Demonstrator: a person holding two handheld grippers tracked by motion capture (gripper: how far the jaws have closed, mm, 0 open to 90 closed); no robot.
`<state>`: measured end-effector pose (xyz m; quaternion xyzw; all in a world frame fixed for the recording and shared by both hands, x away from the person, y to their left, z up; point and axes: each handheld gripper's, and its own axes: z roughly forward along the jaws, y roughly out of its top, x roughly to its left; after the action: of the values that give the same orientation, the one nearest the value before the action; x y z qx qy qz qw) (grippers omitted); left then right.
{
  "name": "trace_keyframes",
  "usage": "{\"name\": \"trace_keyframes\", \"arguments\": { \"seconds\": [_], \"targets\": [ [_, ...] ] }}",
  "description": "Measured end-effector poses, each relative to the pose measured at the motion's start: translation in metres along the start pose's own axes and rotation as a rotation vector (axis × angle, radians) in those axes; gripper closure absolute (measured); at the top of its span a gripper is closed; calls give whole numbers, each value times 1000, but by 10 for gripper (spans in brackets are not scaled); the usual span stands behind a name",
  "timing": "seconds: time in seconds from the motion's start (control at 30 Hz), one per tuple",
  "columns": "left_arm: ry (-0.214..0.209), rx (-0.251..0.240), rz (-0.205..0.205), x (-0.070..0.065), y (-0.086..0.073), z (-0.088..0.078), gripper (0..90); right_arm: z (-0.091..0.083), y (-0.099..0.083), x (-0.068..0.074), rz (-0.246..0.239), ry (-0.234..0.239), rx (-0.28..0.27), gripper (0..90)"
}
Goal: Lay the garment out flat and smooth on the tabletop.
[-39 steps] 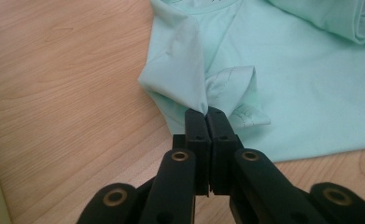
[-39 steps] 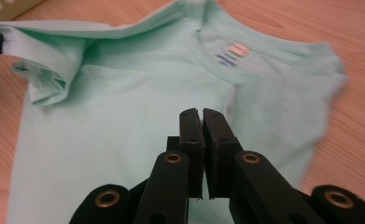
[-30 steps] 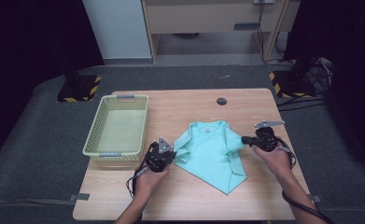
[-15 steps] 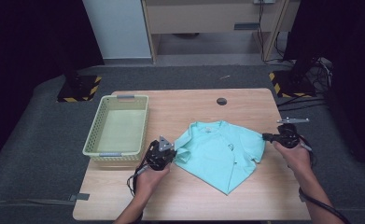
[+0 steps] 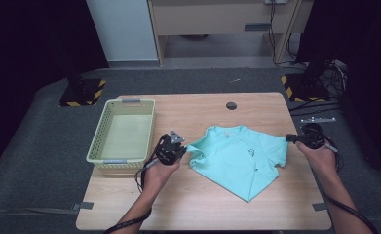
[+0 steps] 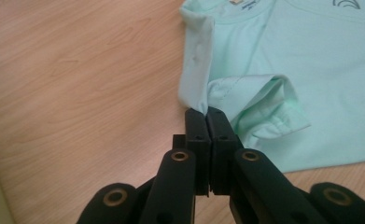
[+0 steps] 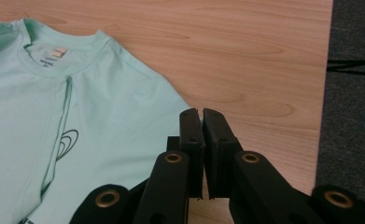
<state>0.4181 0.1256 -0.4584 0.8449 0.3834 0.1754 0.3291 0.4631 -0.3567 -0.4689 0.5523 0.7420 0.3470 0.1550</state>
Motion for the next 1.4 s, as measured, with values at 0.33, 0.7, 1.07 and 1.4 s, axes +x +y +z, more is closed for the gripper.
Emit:
{"name": "trace_keyframes", "arguments": {
  "seconds": [0.33, 0.7, 1.07, 1.4],
  "targets": [
    [44, 70, 40, 20, 29, -13, 891, -13, 5, -7, 6, -14, -23, 874],
    [86, 156, 53, 41, 36, -5, 877, -11, 7, -4, 6, -9, -22, 867],
    [99, 87, 38, 26, 31, -13, 508, -11, 0, 5, -24, -27, -8, 613],
    [13, 66, 31, -6, 13, 0, 470, 0, -15, 41, -95, 39, 19, 576]
  ]
}}
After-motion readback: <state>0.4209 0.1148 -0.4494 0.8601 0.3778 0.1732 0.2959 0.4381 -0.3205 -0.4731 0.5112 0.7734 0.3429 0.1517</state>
